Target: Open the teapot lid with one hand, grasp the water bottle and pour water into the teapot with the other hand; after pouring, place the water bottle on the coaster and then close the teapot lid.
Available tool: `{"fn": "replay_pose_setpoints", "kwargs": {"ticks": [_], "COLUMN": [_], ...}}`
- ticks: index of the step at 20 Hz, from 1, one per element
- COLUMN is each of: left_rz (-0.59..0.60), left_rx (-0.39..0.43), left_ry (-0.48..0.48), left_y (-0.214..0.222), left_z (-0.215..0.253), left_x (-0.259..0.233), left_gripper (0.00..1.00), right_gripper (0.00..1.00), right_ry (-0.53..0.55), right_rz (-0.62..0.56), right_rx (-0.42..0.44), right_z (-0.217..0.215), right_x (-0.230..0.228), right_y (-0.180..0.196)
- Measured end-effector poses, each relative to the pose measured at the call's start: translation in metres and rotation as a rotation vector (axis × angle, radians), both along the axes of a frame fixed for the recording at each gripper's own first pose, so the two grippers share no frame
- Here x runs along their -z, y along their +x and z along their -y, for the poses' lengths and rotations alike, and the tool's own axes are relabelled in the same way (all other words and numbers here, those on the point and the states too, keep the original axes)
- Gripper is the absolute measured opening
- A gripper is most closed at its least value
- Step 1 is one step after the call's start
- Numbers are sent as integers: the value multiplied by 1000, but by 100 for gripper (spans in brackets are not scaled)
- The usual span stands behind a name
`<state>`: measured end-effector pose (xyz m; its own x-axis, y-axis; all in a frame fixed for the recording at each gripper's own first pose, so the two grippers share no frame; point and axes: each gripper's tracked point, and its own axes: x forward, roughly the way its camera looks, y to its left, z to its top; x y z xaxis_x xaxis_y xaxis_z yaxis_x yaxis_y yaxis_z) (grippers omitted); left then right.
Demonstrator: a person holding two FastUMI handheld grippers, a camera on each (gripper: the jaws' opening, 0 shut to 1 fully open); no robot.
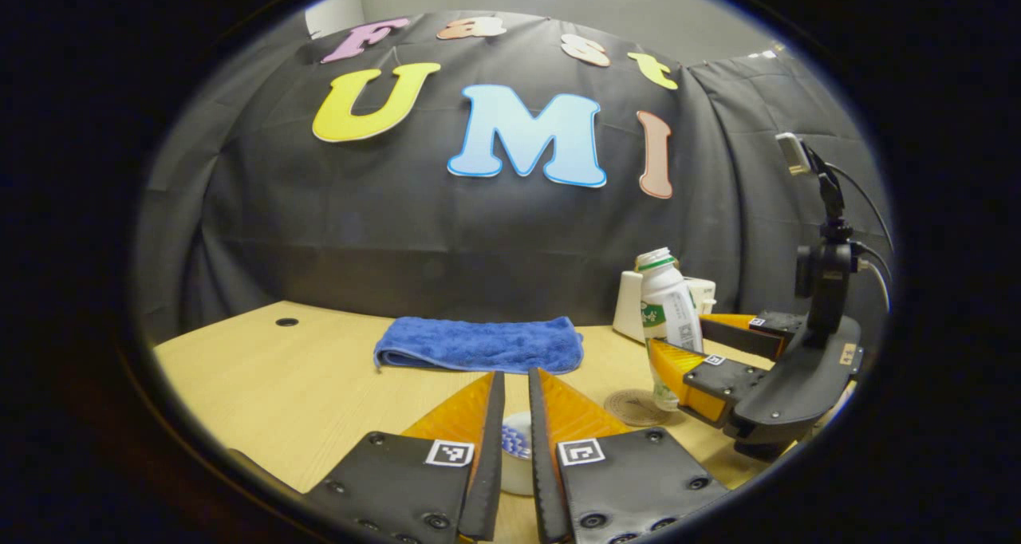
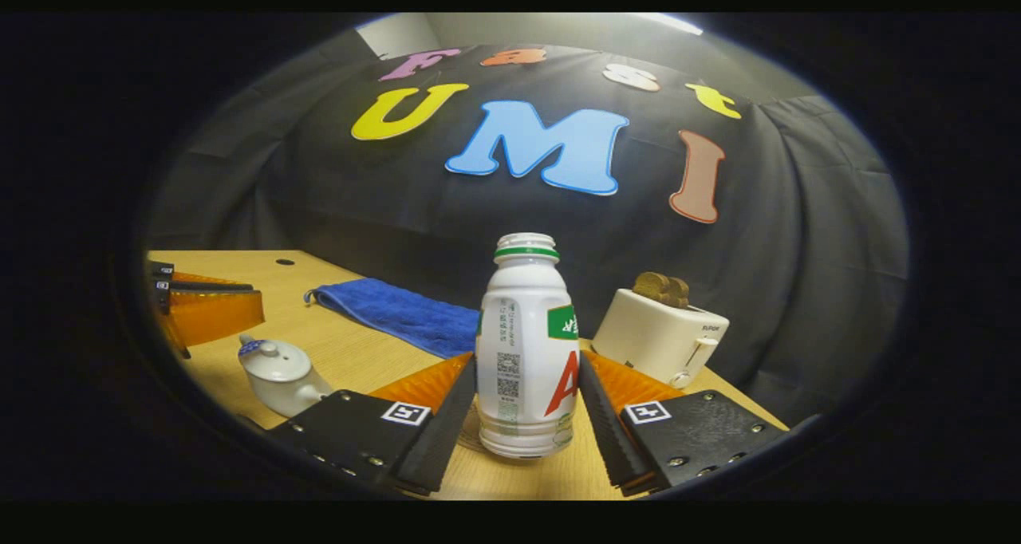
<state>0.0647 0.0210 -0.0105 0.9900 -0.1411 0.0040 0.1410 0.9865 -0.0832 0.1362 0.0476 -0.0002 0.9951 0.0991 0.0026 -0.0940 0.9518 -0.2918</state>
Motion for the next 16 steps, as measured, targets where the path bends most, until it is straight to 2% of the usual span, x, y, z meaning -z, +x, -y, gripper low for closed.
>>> {"fn": "replay_pose_setpoints", "kwargs": {"ticks": [3, 4, 5, 6, 7, 8, 11, 15, 16], "left_rz": [-8, -12, -19, -25, -28, -28, -29, -33, -35], "left_rx": [0, 2, 3, 6, 6, 4, 6, 8, 9], "left_ry": [-1, -1, -3, -8, -11, -13, -19, -18, -18], "left_y": [1, 0, 0, 1, 1, 0, 0, 1, 1], "left_z": [-1, 0, 0, 0, 0, -1, -1, 1, 1], "left_x": [1, 3, 5, 7, 7, 7, 8, 9, 10], "left_gripper": [25, 29, 25, 25, 29, 25, 24, 24, 27], "right_gripper": [74, 74, 74, 74, 74, 74, 74, 74, 74], "right_ry": [36, 47, 61, 75, 88, 101, 131, 150, 148], "right_rz": [3, 2, 1, 1, 1, 0, -12, -8, -7], "right_rx": [4, 6, 12, 18, 25, 31, 31, 30, 27], "right_z": [-3, -3, -3, -3, -2, -1, -4, -2, -3], "right_x": [2, 3, 5, 6, 8, 9, 15, 16, 15], "right_y": [7, 9, 11, 14, 17, 19, 21, 23, 23]}}
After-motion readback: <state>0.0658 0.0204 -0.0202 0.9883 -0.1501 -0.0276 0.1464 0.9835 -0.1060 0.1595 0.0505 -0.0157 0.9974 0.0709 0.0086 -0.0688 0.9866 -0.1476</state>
